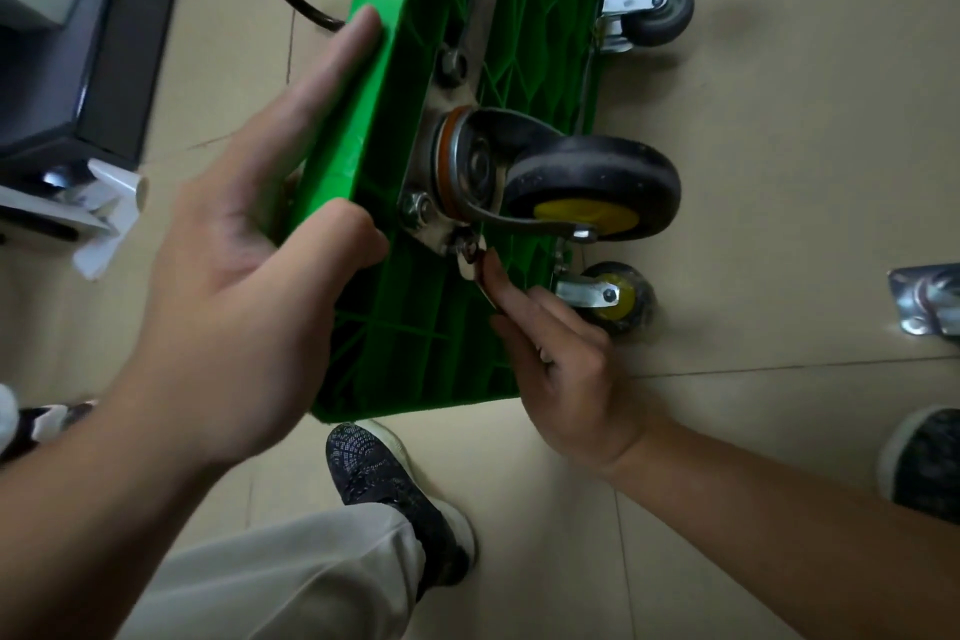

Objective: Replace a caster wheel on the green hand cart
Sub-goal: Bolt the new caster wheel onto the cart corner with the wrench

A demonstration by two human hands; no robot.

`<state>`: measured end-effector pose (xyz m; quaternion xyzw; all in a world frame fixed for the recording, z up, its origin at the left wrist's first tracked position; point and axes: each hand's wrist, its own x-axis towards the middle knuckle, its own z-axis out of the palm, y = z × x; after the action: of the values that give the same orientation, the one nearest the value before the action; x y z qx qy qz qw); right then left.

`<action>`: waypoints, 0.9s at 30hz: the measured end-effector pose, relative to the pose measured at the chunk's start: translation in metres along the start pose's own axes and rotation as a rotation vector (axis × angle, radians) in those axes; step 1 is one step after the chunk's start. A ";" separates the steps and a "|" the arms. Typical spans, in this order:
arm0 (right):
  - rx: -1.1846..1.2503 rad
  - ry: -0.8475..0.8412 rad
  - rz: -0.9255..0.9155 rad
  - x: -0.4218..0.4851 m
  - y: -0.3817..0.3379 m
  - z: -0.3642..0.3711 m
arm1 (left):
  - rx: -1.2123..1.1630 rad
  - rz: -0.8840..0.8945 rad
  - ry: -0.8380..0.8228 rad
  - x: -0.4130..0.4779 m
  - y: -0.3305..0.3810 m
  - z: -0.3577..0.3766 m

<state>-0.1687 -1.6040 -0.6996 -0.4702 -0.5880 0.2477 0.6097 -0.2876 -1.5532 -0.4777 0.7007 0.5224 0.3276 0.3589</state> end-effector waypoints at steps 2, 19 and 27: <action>-0.001 0.018 0.041 -0.002 -0.006 0.001 | 0.002 -0.002 -0.019 0.004 -0.007 -0.004; -0.145 -0.242 0.127 -0.014 -0.039 -0.032 | -0.068 0.025 -0.170 0.008 0.002 -0.014; -0.556 -0.779 -0.272 0.021 -0.092 -0.141 | -0.073 -0.020 -0.310 0.002 0.000 -0.049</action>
<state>-0.0540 -1.6657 -0.5912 -0.4064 -0.8720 0.1570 0.2230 -0.3282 -1.5430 -0.4513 0.7240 0.4554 0.2310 0.4637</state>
